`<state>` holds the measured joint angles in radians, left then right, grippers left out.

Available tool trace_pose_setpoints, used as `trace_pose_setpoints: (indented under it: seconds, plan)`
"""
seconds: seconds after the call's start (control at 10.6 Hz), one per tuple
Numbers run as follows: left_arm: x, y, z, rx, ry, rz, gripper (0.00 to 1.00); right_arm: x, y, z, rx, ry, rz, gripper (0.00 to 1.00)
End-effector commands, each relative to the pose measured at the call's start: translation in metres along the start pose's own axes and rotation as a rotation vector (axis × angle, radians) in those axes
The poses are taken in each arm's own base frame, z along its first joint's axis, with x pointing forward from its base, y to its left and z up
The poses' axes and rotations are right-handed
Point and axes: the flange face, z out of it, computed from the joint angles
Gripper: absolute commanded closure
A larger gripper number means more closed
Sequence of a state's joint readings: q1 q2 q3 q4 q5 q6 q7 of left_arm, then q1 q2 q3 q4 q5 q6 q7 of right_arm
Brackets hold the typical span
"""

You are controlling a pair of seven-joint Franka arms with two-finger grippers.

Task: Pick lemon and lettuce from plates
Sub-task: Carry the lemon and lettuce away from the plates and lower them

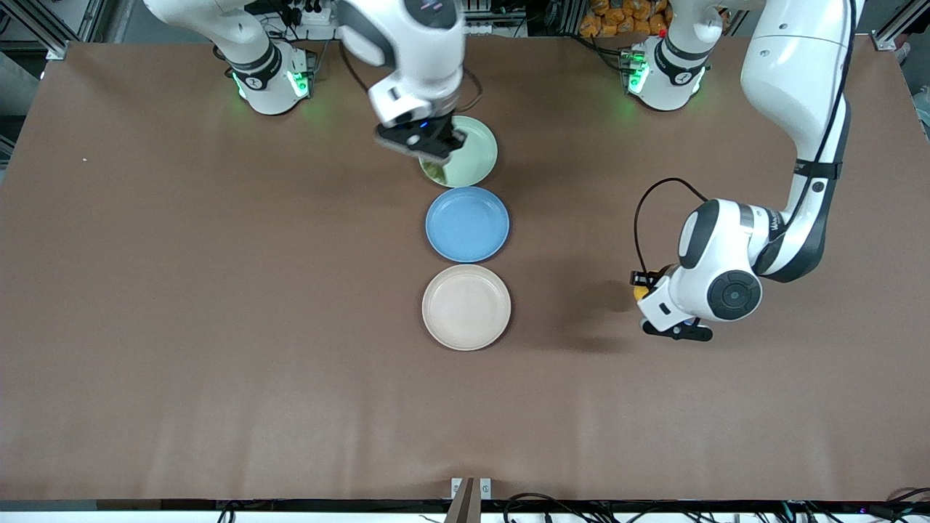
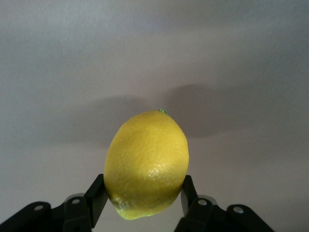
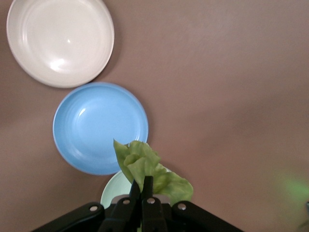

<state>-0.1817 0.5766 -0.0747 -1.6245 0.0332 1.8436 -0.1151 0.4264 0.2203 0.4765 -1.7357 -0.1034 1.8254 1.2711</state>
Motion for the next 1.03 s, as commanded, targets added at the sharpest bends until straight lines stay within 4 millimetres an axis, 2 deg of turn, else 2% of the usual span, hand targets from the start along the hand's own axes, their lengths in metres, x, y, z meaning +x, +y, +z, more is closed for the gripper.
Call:
trace_pose_setpoints:
  seconds: [0.0, 0.19, 0.38, 0.47, 0.56, 0.66, 0.75, 0.85, 0.94]
  plan:
    - [-0.044, -0.022, 0.004, 0.009, 0.096, 0.032, 1.00, 0.100, 0.057, -0.038, 0.039, -0.053, 0.015, 1.00]
    - [-0.055, -0.048, 0.012, -0.003, 0.136, 0.051, 1.00, 0.170, 0.109, -0.040, 0.058, -0.055, 0.022, 1.00]
    - [-0.050, -0.050, 0.024, -0.004, 0.144, 0.069, 1.00, 0.239, 0.171, -0.025, 0.058, -0.064, 0.022, 1.00]
    - [-0.046, -0.051, 0.032, -0.005, 0.150, 0.072, 1.00, 0.267, 0.200, -0.014, 0.050, -0.068, 0.019, 1.00]
    - [-0.040, -0.054, 0.041, -0.006, 0.153, 0.073, 1.00, 0.297, 0.233, 0.006, 0.041, -0.085, 0.009, 1.00]
    - [-0.037, -0.065, 0.046, -0.001, 0.149, 0.084, 1.00, 0.321, 0.259, 0.025, 0.043, -0.094, 0.003, 1.00]
    - [-0.036, -0.069, 0.048, 0.001, 0.147, 0.101, 0.89, 0.342, 0.282, 0.047, 0.038, -0.100, -0.005, 1.00]
    - [-0.034, -0.069, 0.052, 0.000, 0.141, 0.101, 0.16, 0.362, 0.306, 0.068, 0.030, -0.106, -0.027, 1.00]
    - [-0.034, -0.068, 0.052, 0.000, 0.141, 0.103, 0.00, 0.377, 0.328, 0.089, 0.029, -0.116, -0.054, 1.00]
